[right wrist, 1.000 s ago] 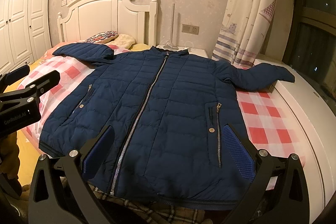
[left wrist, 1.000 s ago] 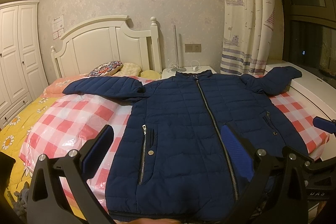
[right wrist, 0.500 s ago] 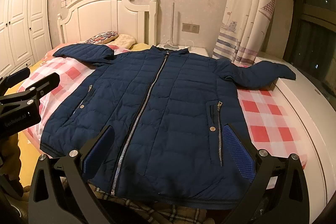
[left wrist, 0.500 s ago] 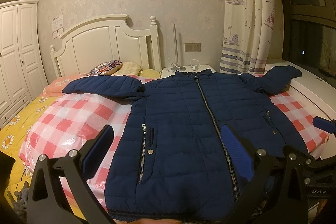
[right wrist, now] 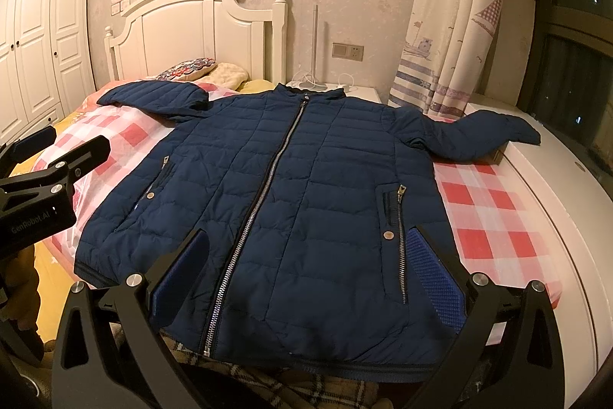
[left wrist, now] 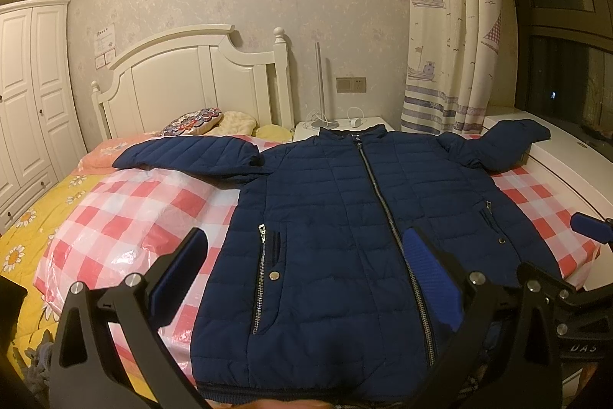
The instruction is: Fold large clothes
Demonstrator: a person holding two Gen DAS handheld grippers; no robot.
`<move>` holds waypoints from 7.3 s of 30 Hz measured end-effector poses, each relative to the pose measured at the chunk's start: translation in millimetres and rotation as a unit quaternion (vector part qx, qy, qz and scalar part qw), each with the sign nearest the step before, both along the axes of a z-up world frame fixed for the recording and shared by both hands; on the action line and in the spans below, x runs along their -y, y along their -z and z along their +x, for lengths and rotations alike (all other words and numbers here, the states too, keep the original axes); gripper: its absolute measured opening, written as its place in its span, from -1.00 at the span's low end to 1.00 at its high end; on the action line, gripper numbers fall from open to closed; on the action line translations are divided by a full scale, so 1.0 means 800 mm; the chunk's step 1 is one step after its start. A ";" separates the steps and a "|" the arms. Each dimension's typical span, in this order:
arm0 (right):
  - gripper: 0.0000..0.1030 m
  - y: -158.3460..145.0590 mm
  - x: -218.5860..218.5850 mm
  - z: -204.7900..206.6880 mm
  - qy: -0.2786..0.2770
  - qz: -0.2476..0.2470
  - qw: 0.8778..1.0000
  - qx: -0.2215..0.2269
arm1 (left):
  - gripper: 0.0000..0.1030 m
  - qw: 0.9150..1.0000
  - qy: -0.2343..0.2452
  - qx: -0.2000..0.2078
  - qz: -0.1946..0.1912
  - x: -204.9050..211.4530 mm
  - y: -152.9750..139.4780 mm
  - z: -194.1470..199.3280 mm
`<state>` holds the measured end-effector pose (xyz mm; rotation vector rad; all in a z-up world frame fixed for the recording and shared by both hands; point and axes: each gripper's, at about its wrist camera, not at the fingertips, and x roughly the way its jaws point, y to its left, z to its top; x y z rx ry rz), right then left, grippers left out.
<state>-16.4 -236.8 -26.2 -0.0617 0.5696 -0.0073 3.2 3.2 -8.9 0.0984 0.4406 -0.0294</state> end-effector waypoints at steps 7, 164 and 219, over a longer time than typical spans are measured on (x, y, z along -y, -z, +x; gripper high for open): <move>0.91 -0.001 -0.001 0.000 0.001 0.001 1.000 0.000 | 0.96 1.000 0.001 -0.001 0.000 0.001 0.005 -0.002; 0.42 0.101 0.231 0.369 0.092 0.113 0.983 -0.110 | 0.96 0.965 0.010 -0.260 0.022 0.016 0.140 0.527; 0.87 0.110 0.090 0.404 0.040 0.017 0.988 -0.150 | 0.85 0.867 -0.268 -0.100 -0.408 -0.498 0.093 0.496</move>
